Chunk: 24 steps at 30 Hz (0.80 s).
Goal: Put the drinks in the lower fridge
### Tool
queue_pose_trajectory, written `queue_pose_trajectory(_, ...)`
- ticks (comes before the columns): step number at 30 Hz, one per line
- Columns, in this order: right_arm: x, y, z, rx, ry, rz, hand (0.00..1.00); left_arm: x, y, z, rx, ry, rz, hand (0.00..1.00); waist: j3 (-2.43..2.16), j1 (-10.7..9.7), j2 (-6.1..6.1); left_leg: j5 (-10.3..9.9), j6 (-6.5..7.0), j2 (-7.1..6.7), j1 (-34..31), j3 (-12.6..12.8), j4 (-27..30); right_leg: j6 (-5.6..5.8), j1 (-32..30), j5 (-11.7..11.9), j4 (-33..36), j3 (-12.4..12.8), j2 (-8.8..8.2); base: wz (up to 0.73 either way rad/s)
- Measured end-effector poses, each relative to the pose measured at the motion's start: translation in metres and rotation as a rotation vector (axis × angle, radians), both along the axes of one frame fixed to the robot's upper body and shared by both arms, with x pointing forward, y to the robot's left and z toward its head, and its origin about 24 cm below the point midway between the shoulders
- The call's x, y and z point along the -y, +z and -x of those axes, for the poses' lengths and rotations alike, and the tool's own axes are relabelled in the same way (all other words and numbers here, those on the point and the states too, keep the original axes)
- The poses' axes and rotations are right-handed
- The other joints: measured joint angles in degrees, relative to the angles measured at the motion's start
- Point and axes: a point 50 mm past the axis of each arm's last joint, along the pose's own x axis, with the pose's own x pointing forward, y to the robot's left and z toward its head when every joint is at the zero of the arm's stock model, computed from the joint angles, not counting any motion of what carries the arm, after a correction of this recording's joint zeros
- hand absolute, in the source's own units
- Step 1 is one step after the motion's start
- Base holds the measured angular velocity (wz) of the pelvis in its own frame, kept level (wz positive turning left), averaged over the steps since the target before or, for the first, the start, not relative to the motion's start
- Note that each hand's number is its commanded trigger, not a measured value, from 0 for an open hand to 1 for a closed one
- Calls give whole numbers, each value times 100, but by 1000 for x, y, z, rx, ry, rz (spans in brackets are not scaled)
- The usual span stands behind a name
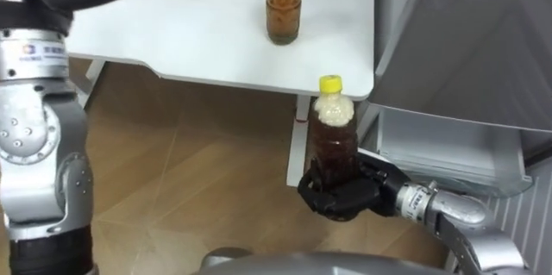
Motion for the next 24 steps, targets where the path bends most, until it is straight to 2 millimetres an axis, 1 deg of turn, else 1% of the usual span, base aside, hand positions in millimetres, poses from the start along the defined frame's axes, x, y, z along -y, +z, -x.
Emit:
queue_pose_trajectory(2, 1, 0, 1, -2, 0, 5, 100, -9, -8, -1, -26, 55, 24, 0, -6, 76, 12, 0, 0, 0, 14, 3, 4, 0, 8, 0, 7, 11, 0, -2)
queue_pose_trajectory(4, 1, -1, 0, -1, -8, 10, 100, -24, -30, -4, -114, 146, 76, 0, -11, 123, 23, 0, 0, 0, 50, 3, 3, 0, 8, -1, 12, 11, 0, 0)
queue_pose_trajectory(5, 1, -1, 0, 0, -11, 10, 100, -28, -34, -4, -136, 172, 88, 0, -12, 135, 20, 0, 0, 0, 51, 3, 0, 0, -1, -1, 12, 13, 1, 0)
queue_pose_trajectory(7, 2, -1, 1, -2, -23, 19, 100, -41, -49, 3, -199, 262, 121, 0, -18, 138, -5, 0, 0, -6, 57, -1, -19, 0, 4, -2, 5, 9, -3, 0)
queue_pose_trajectory(8, 2, -2, 2, -4, -26, 21, 100, -44, -53, 5, -216, 282, 127, 0, -20, 139, -9, 1, 1, -6, 66, -1, -29, 0, 10, -2, 2, 11, -3, 0)
queue_pose_trajectory(10, 5, -4, 7, -19, -52, 33, 100, -55, -74, 13, -301, 360, 167, 0, -27, 150, -14, 0, 1, -7, 95, -13, -33, -1, 83, -1, -83, -25, -4, 4)
queue_pose_trajectory(11, 6, -5, 8, -23, -60, 38, 100, -58, -80, 14, -323, 378, 179, 0, -29, 169, -17, 0, 1, -7, 96, -17, -33, 0, 84, -1, -79, -32, -5, 4)
queue_pose_trajectory(13, 7, -7, 10, -37, -78, 49, 100, -65, -100, 17, -409, 439, 212, 0, -29, 233, -16, 0, 0, -2, 94, -14, -46, -1, 93, -1, -82, -21, 4, 0)
queue_pose_trajectory(14, 7, -7, 10, -41, -81, 51, 100, -66, -105, 19, -431, 449, 220, 0, -30, 227, -15, 0, 0, -2, 95, -11, -59, -1, 108, -1, -83, -16, 4, 0)
queue_pose_trajectory(16, 7, -9, 14, -57, -87, 53, 100, -71, -131, 30, -537, 483, 271, 0, -38, 227, 3, 1, 1, -6, 112, 4, -91, 1, 136, -2, -86, -6, 3, 0)
queue_pose_trajectory(17, 7, -11, 15, -64, -89, 53, 100, -71, -139, 33, -572, 493, 278, 0, -38, 225, 3, 1, 1, -6, 125, 12, -97, 5, 148, -4, -90, -6, 3, 0)
queue_pose_trajectory(18, 7, -13, 17, -77, -94, 53, 100, -71, -155, 39, -640, 506, 307, 0, -40, 224, -2, 1, 1, -6, 140, 18, -104, 11, 158, -8, -89, -5, 3, 0)
queue_pose_trajectory(19, 7, -14, 18, -84, -98, 53, 100, -70, -168, 43, -702, 512, 331, 0, -47, 225, -31, 0, 1, -6, 131, 15, -114, 12, 144, -9, -89, -5, 4, 0)
queue_pose_trajectory(20, 7, -14, 18, -84, -99, 51, 100, -69, -173, 46, -728, 515, 334, 0, -54, 224, -46, 0, 1, -6, 126, 10, -120, 12, 138, -9, -91, -1, 7, 0)
queue_pose_trajectory(21, 7, -15, 18, -87, -101, 51, 100, -67, -185, 54, -787, 523, 337, 0, -55, 226, -54, 0, 1, -5, 149, 3, -121, 12, 148, -9, -96, -1, 7, 0)
queue_pose_trajectory(22, 7, -16, 19, -92, -106, 55, 100, -65, -198, 62, -852, 527, 338, 0, -59, 186, -68, 0, 1, -8, 155, -4, -119, 12, 169, -9, -97, -14, 1, 0)
queue_pose_trajectory(23, 7, -16, 19, -93, -108, 55, 100, -63, -204, 67, -884, 527, 336, 0, -72, 153, -89, 0, 1, -9, 161, -9, -119, 14, 177, -11, -99, -13, 0, 0)
queue_pose_trajectory(24, 7, -16, 18, -94, -109, 54, 100, -59, -216, 75, -948, 522, 333, 0, -67, 114, -82, 0, 1, -9, 190, -7, -119, 14, 187, -11, -101, -11, 1, 0)
